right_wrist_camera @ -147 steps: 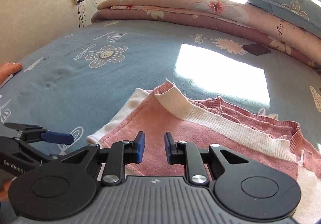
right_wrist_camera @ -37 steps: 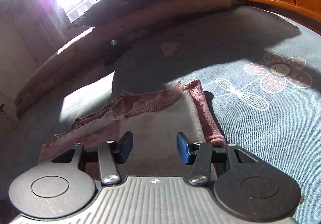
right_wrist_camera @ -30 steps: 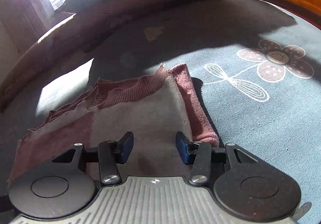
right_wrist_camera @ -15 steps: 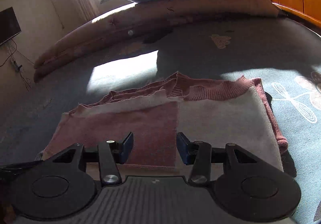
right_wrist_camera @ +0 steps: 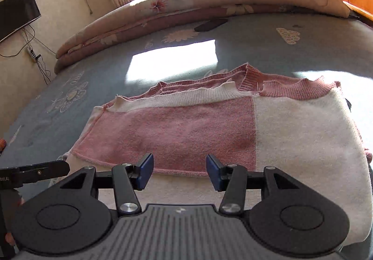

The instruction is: Fold clothes

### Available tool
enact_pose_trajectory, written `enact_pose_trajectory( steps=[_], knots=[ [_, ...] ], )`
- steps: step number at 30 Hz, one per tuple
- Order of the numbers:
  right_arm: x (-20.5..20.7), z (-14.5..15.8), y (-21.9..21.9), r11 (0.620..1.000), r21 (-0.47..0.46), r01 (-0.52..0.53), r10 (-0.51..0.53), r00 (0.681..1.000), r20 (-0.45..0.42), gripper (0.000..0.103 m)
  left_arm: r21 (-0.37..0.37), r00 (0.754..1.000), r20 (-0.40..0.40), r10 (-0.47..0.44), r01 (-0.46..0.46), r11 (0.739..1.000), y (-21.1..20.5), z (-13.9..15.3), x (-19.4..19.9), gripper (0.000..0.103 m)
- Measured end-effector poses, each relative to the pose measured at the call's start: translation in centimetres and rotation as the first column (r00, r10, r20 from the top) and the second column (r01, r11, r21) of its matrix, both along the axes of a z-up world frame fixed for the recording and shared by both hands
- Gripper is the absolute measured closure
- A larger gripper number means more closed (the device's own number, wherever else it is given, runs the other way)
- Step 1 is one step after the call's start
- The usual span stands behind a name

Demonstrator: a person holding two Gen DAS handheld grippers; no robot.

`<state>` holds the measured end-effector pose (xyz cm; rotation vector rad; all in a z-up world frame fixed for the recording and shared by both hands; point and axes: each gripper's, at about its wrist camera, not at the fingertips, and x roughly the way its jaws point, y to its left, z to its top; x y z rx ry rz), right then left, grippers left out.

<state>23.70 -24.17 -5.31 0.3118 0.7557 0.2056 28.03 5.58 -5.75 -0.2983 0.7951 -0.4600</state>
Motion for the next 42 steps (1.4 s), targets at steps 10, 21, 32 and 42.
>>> enact_pose_trajectory(
  steps=[10, 21, 32, 42],
  knots=[
    [-2.4, -2.2, 1.8, 0.994, 0.081, -0.073, 0.081, 0.991, -0.105, 0.046, -0.007, 1.000, -0.010, 0.019, -0.019, 1.000, 0.4, 0.1, 0.1, 0.004],
    [-0.4, -1.3, 11.7, 0.949, -0.166, -0.268, 0.275, 0.961, 0.020, 0.047, -0.049, 0.995, -0.040, 0.089, -0.091, 0.995, 3.0, 0.3, 0.9, 0.004],
    [-2.3, -1.8, 13.0, 0.923, -0.249, -0.292, 0.302, 0.953, 0.002, 0.047, -0.239, 0.992, -0.104, -0.065, 0.039, 0.970, 2.4, 0.2, 0.9, 0.003],
    [-4.5, -0.5, 5.4, 0.973, -0.221, -0.063, 0.067, 0.998, 0.008, 0.046, -0.108, 0.981, -0.191, -0.032, 0.012, 0.994, 1.1, -0.9, 1.3, 0.003]
  ],
)
